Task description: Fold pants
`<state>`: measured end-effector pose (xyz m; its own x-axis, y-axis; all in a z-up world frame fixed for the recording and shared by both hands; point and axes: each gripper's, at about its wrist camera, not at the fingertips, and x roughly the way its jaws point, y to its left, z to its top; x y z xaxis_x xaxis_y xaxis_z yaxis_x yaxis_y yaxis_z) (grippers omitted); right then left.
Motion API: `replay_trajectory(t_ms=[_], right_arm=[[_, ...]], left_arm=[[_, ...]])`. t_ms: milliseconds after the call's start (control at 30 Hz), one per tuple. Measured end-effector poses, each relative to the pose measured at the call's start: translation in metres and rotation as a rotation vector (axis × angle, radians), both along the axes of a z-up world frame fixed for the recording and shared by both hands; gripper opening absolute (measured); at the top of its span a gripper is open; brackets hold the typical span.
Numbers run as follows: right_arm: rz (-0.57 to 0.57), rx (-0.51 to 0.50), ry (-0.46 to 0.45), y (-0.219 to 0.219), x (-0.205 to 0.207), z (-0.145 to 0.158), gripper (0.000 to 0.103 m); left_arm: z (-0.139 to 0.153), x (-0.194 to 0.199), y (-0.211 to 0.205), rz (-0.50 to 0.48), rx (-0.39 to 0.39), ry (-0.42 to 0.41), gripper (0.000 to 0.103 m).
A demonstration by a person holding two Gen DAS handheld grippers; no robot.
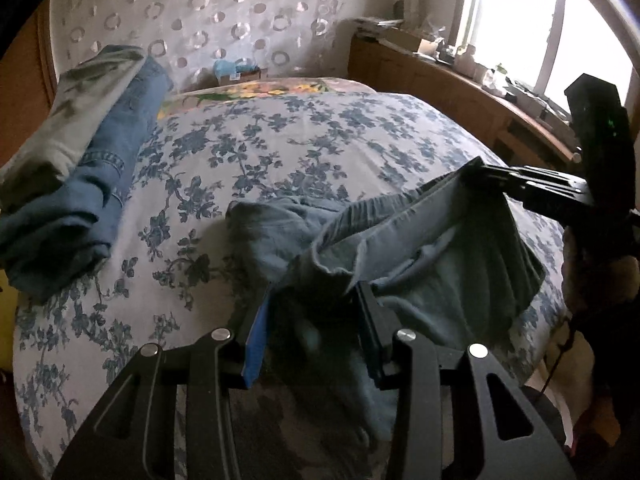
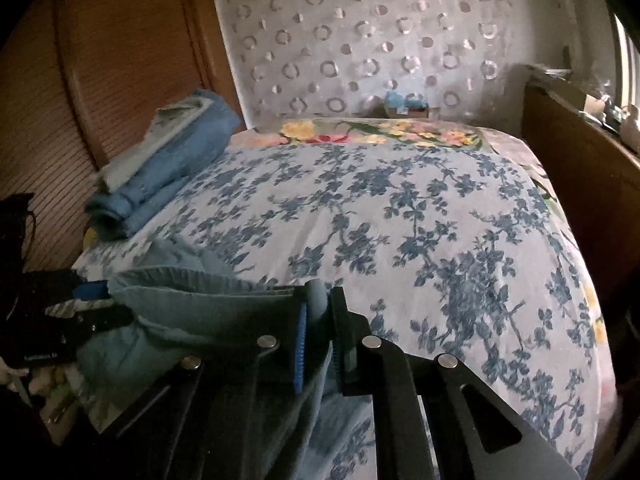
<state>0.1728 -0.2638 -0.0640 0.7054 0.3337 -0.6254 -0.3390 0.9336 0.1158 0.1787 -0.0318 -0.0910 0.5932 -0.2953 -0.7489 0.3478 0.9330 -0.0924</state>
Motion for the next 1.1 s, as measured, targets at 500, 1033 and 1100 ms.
replay_trajectory(t_ms=[500,1033,1100], right_arm=[[0.007,-0.024,0.035,0.000,-0.007,-0.001,0.016],[0.001,-0.006,0.023,0.003,0.000,-0.005,0.013],[-0.004,-0.012,0.034,0.004,0.003,-0.006,0.013]], left_arm=[[0.000,0.030,0.000,0.019,0.020,-0.029,0.041],[0.015,0.037,0.003,0.017,-0.030,-0.070,0.012],[0.015,0.036,0.001,0.016,-0.015,-0.063,0.012]])
